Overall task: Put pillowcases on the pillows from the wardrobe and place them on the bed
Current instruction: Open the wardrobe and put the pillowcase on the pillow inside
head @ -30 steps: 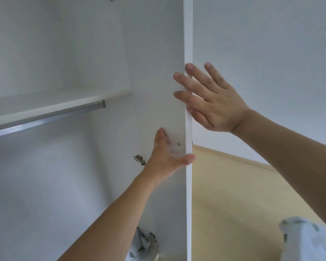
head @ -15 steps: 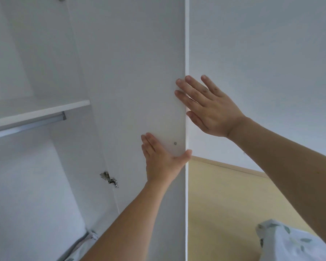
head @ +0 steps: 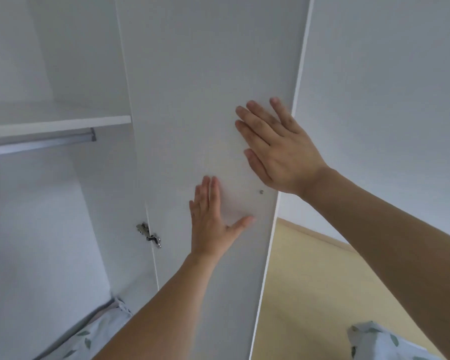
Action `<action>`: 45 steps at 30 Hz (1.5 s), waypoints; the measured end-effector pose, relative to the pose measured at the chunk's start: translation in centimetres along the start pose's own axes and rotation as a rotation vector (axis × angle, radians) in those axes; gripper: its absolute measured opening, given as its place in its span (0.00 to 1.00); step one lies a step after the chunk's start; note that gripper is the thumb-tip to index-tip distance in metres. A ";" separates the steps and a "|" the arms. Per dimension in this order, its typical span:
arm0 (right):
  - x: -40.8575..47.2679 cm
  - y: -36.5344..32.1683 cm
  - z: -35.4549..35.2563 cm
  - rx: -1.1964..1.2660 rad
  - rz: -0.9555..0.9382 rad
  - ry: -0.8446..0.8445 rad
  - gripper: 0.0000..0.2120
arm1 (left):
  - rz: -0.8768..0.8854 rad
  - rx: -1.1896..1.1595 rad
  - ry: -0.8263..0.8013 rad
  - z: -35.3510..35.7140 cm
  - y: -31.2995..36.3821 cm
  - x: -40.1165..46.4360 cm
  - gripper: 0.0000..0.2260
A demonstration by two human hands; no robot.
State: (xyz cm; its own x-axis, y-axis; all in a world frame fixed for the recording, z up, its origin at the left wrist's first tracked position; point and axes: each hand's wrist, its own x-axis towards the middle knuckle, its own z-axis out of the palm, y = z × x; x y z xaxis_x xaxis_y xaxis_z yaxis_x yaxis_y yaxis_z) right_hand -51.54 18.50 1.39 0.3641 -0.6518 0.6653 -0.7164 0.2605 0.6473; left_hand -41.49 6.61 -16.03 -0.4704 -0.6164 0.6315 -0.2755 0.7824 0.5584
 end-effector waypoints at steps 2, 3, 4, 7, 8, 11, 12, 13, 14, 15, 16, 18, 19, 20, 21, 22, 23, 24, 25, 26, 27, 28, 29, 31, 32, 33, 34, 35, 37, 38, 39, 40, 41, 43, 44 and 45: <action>2.0 -2.5 1.2 0.072 0.011 -0.048 0.24 | -0.030 0.126 0.015 -2.7 -4.7 -0.2 0.49; 3.1 -4.0 2.0 0.113 0.009 -0.078 0.25 | -0.053 0.195 0.022 -4.3 -7.1 -0.2 0.47; 4.2 -5.5 2.8 0.153 0.001 -0.106 0.25 | -0.073 0.269 0.028 -6.1 -9.5 -0.3 0.45; 8.5 -11.2 5.3 0.257 0.008 -0.148 0.27 | -0.149 0.444 0.045 -11.9 -15.9 -1.2 0.41; 10.0 -13.4 6.1 0.296 0.027 -0.160 0.27 | -0.186 0.485 0.049 -13.8 -17.9 -1.8 0.40; 14.4 -20.4 8.4 0.424 0.041 -0.207 0.27 | -0.277 0.599 0.042 -19.3 -23.9 -4.1 0.39; 15.6 -22.9 9.3 0.464 0.029 -0.230 0.27 | -0.299 0.624 0.031 -21.0 -25.8 -4.9 0.39; 16.6 -25.4 10.1 0.501 0.018 -0.259 0.28 | -0.322 0.645 0.023 -22.7 -27.6 -5.8 0.38; 17.5 -27.8 11.0 0.534 0.009 -0.289 0.28 | -0.346 0.665 0.022 -24.2 -29.4 -6.7 0.37; 18.3 -30.3 11.9 0.562 -0.001 -0.318 0.28 | -0.377 0.683 0.024 -25.7 -30.9 -7.7 0.37; 18.9 -32.7 12.6 0.590 -0.011 -0.344 0.28 | -0.414 0.698 0.026 -27.0 -32.4 -8.6 0.36; 19.8 -37.1 14.1 0.653 -0.036 -0.383 0.28 | -0.484 0.733 0.024 -29.3 -34.9 -10.5 0.36; 20.2 -39.3 14.7 0.685 -0.056 -0.402 0.28 | -0.514 0.753 0.012 -30.2 -36.1 -11.5 0.35; 20.4 -41.4 15.3 0.713 -0.076 -0.423 0.28 | -0.541 0.769 -0.004 -31.0 -37.2 -12.5 0.35; 20.5 -43.4 15.8 0.740 -0.094 -0.444 0.28 | -0.565 0.783 -0.013 -31.7 -38.3 -13.4 0.34; 20.5 -45.4 16.4 0.772 -0.110 -0.461 0.28 | -0.589 0.793 -0.011 -32.3 -39.3 -14.3 0.32; 20.5 -47.3 17.1 0.807 -0.125 -0.475 0.28 | -0.616 0.798 -0.001 -32.7 -40.4 -15.2 0.31; 20.2 -49.3 17.7 0.840 -0.141 -0.483 0.27 | -0.646 0.800 0.011 -33.0 -41.6 -16.2 0.31; 19.8 -51.2 18.5 0.864 -0.157 -0.486 0.27 | -0.673 0.803 0.021 -33.2 -42.8 -17.4 0.30; 19.3 -53.2 19.3 0.885 -0.170 -0.486 0.27 | -0.695 0.809 0.024 -33.1 -44.1 -18.7 0.30; 18.6 -55.3 20.2 0.906 -0.180 -0.489 0.27 | -0.714 0.819 0.020 -32.8 -45.5 -20.2 0.30; 17.7 -57.5 21.2 0.927 -0.189 -0.499 0.27 | -0.731 0.831 0.010 -32.3 -47.1 -21.8 0.30; 16.5 -59.7 22.3 0.947 -0.200 -0.515 0.27 | -0.747 0.846 -0.004 -31.5 -48.8 -23.5 0.30; 13.5 -64.7 25.1 0.978 -0.229 -0.542 0.27 | -0.775 0.882 -0.044 -29.0 -52.6 -27.2 0.30; 11.8 -67.2 26.6 0.985 -0.241 -0.556 0.28 | -0.790 0.888 -0.072 -27.5 -54.5 -29.1 0.30; 9.9 -69.7 28.2 0.991 -0.251 -0.571 0.28 | -0.804 0.884 -0.096 -25.9 -56.5 -31.0 0.30; 7.9 -72.2 29.9 0.997 -0.259 -0.587 0.28 | -0.818 0.873 -0.116 -24.2 -58.6 -32.9 0.31; 5.8 -74.8 31.6 0.998 -0.272 -0.610 0.28 | -0.836 0.855 -0.136 -22.4 -60.7 -34.9 0.31; 1.5 -79.9 34.9 0.999 -0.289 -0.665 0.28 | -0.876 0.823 -0.164 -18.7 -64.9 -38.9 0.32; -0.7 -82.5 36.6 1.001 -0.293 -0.688 0.29 | -0.892 0.814 -0.179 -16.8 -67.1 -41.1 0.32; -2.9 -85.1 38.3 1.004 -0.295 -0.710 0.29 | -0.907 0.805 -0.201 -14.8 -69.1 -43.3 0.33; -5.3 -87.7 39.8 1.008 -0.298 -0.731 0.30 | -0.918 0.797 -0.226 -12.8 -71.2 -45.6 0.33; -7.6 -90.1 41.2 1.010 -0.308 -0.753 0.30 | -0.926 0.793 -0.254 -10.8 -73.2 -47.9 0.33; -12.3 -94.7 43.7 1.014 -0.346 -0.809 0.30 | -0.952 0.774 -0.330 -7.0 -77.1 -52.1 0.33; -14.5 -96.8 44.9 1.021 -0.361 -0.833 0.30 | -0.967 0.762 -0.383 -5.3 -78.9 -54.1 0.32; -16.4 -98.6 45.9 1.027 -0.372 -0.845 0.30 | -0.983 0.750 -0.447 -3.6 -80.6 -55.8 0.32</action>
State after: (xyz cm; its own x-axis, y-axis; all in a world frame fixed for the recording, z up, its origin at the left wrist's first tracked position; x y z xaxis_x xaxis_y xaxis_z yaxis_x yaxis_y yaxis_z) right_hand -14.21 -29.21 -90.46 0.4257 -0.8925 -0.1492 -0.9049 -0.4195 -0.0724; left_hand 9.97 -22.37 -94.34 -0.0029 -0.9842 -0.1768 -0.9874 -0.0251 0.1561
